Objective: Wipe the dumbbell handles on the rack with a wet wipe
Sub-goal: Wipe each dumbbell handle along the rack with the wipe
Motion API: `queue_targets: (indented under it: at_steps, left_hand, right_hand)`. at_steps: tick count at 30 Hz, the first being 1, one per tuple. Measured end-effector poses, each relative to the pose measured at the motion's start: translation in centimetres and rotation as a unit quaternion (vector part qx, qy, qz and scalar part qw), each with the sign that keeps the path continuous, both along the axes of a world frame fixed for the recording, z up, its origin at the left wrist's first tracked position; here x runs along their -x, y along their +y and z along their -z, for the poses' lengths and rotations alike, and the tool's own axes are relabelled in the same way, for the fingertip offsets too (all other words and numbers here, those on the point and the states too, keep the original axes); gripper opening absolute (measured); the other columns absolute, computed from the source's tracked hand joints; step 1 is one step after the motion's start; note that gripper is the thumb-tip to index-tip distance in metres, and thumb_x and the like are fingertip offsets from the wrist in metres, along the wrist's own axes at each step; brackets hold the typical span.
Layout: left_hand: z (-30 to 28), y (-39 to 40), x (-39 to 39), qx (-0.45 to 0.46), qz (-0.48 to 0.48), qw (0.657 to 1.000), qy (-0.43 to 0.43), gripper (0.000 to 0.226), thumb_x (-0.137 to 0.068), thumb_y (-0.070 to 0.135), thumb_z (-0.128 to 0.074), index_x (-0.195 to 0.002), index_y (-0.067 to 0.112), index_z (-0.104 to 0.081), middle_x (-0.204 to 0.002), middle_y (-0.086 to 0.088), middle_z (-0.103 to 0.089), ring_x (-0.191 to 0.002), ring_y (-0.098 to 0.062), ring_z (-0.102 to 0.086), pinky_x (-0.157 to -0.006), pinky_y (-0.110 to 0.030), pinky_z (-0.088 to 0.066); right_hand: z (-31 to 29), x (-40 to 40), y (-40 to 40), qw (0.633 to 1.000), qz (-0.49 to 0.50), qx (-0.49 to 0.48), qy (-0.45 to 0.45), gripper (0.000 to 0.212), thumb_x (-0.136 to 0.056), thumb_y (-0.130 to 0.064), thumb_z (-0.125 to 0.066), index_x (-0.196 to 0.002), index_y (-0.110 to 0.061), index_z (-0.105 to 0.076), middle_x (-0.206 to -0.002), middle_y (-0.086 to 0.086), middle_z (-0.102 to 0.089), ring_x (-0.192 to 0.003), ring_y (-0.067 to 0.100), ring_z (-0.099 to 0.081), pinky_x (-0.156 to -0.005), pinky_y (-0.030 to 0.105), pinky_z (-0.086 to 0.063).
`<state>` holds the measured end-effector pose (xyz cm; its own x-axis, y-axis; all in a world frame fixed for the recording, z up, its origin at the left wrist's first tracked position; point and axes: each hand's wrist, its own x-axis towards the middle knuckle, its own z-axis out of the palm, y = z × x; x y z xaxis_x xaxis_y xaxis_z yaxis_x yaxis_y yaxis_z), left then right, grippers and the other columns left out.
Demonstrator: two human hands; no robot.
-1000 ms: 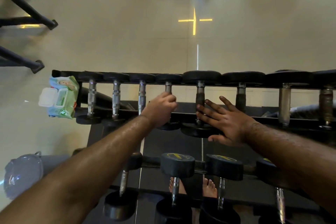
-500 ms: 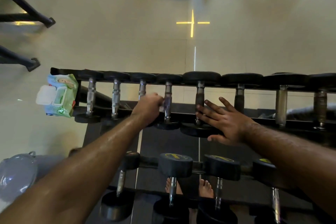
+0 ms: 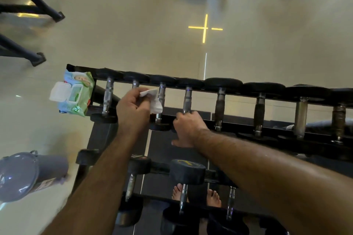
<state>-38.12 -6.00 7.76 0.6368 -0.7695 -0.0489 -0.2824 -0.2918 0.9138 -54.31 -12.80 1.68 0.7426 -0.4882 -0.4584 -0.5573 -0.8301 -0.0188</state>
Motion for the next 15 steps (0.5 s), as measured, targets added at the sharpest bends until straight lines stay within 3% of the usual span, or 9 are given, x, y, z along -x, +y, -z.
queue_targets:
  at_steps: [3,6,9,11,15]
  left_hand:
    - [-0.2,1.5,-0.6,0.019,-0.046,0.996,0.078,0.018,-0.1,0.013,-0.068,-0.109,0.025,-0.076,-0.104,-0.001,-0.077,-0.097,-0.015,-0.074,-0.077,-0.028,-0.062]
    - [0.0,3.4,-1.4,0.018,-0.074,0.993,0.095,0.018,-0.099,0.01,-0.07,-0.111,0.022,-0.077,-0.105,-0.003,-0.077,-0.097,-0.016,-0.075,-0.074,-0.024,-0.061]
    - [0.1,4.8,-2.3,0.016,-0.093,0.991,0.099,0.015,-0.098,0.009,-0.071,-0.109,0.016,-0.078,-0.101,-0.003,-0.078,-0.093,-0.015,-0.075,-0.074,-0.023,-0.061]
    - [0.4,5.1,-2.7,0.015,-0.107,0.988,0.108,0.014,-0.098,0.009,-0.071,-0.108,0.015,-0.078,-0.099,-0.003,-0.078,-0.09,-0.014,-0.075,-0.073,-0.022,-0.061]
    - [1.0,4.5,-2.6,0.011,-0.107,0.987,0.117,0.014,-0.098,0.01,-0.071,-0.11,0.017,-0.077,-0.101,-0.002,-0.078,-0.094,-0.015,-0.075,-0.073,-0.021,-0.06]
  right_hand:
    - [1.2,-3.0,0.8,0.997,0.054,0.017,0.058,0.046,-0.093,-0.045,-0.075,-0.128,-0.016,-0.07,-0.12,0.008,-0.065,-0.109,0.03,-0.066,-0.086,0.045,-0.047]
    - [2.1,-3.2,0.9,0.997,0.057,0.035,0.027,0.03,-0.098,-0.029,-0.066,-0.124,-0.015,-0.073,-0.118,0.007,-0.068,-0.108,0.029,-0.067,-0.089,0.044,-0.05]
    - [3.1,-0.7,1.3,0.995,0.065,0.044,-0.061,0.031,-0.099,-0.043,-0.067,-0.113,-0.016,-0.076,-0.109,0.003,-0.07,-0.103,0.029,-0.068,-0.092,0.044,-0.047]
    - [3.6,1.7,1.7,0.987,0.082,0.075,-0.115,0.037,-0.094,-0.054,-0.072,-0.104,-0.019,-0.077,-0.102,0.0,-0.072,-0.094,0.027,-0.069,-0.087,0.043,-0.047]
    - [2.5,3.4,2.1,0.988,0.092,0.078,-0.092,0.037,-0.093,-0.056,-0.072,-0.109,-0.023,-0.077,-0.104,-0.004,-0.076,-0.095,0.025,-0.069,-0.091,0.043,-0.044]
